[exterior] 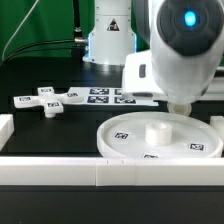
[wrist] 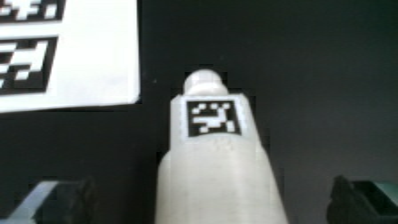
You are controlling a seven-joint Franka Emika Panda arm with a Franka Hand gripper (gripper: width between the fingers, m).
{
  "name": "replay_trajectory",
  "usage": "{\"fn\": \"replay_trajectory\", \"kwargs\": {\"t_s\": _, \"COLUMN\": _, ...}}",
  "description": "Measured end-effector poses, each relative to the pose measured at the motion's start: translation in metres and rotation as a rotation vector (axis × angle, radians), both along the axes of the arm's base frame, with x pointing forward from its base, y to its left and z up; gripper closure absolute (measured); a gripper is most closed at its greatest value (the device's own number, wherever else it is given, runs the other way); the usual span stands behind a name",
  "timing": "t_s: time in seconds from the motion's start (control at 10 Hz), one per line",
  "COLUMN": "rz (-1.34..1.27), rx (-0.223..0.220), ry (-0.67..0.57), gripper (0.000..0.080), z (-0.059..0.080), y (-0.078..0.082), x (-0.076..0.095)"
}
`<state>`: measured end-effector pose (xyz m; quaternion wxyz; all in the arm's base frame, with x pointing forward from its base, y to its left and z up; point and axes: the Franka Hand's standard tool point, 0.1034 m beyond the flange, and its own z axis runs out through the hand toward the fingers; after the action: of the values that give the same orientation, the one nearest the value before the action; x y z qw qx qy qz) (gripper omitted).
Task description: Assemble round table
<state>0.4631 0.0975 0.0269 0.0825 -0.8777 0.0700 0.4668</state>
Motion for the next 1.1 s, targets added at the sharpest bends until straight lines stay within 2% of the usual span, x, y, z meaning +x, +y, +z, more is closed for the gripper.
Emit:
{"fn": "replay_trajectory", "kwargs": {"t_s": 0.1, "rz": -0.002, "rx": -0.004, "ry": -0.035, "gripper": 0.015, "z": -0.005, "y": 0.002, "x": 0.006}}
{"fn": "replay_trajectory", "kwargs": {"t_s": 0.5, "rz": -0.004, "rx": -0.009, "ry": -0.054, "gripper": 0.015, "z": -0.019, "y": 0.001, "x": -0.002}}
{"fn": "replay_trajectory", "kwargs": {"t_s": 0.7, "rz": -0.003, "rx": -0.009, "ry": -0.055, "gripper": 0.015, "z": -0.021, "y": 0.003, "x": -0.004}}
{"fn": "replay_trajectory", "kwargs": {"t_s": 0.9, "rz": -0.002, "rx": -0.009, "ry": -0.055, "gripper": 0.0396, "z": -0.021, "y": 0.003, "x": -0.004}}
{"fn": "replay_trajectory", "kwargs": {"t_s": 1.1, "rz": -0.002, "rx": -0.009, "ry": -0.054, "gripper": 0.0393, "z": -0.021, "y": 0.003, "x": -0.003}}
